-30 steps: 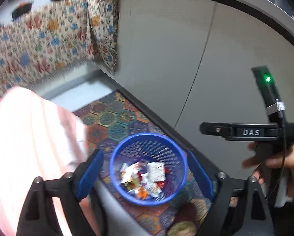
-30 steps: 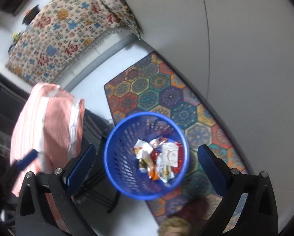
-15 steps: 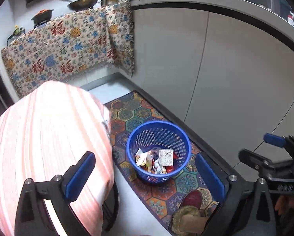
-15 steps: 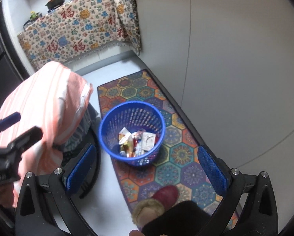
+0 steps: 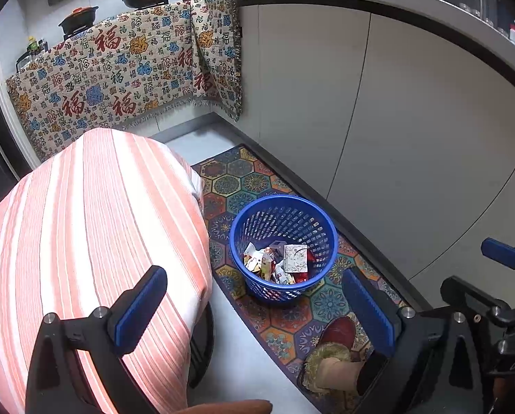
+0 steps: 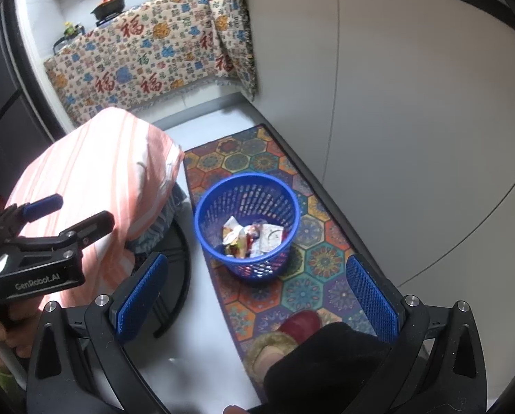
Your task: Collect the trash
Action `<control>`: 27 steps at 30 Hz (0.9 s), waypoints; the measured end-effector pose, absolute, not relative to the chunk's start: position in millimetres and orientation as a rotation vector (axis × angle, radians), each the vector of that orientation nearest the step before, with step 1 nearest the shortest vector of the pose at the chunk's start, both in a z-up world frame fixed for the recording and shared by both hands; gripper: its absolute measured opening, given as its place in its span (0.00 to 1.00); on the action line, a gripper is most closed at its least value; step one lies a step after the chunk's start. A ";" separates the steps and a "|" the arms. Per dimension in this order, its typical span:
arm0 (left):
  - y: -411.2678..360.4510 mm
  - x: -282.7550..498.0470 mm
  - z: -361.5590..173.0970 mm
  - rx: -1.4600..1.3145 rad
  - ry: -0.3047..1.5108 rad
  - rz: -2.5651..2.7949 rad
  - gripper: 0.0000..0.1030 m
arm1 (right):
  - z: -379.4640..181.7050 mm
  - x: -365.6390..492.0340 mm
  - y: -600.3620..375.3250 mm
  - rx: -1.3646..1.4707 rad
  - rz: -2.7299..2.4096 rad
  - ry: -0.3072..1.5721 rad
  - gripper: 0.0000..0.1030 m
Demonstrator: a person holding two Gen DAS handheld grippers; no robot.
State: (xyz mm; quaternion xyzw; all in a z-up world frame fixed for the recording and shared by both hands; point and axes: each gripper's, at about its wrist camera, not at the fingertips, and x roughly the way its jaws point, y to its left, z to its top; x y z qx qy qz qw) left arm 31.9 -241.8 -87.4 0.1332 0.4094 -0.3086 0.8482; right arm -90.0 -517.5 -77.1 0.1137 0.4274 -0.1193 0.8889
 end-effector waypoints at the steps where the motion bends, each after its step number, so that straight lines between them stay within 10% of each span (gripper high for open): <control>1: -242.0 31.7 -87.2 0.282 0.863 -0.648 1.00 | -77.4 -90.6 -516.8 0.233 -0.247 0.891 1.00; 27: -239.8 33.5 -89.3 0.291 0.873 -0.622 1.00 | -82.1 -93.4 -512.0 0.226 -0.243 0.926 1.00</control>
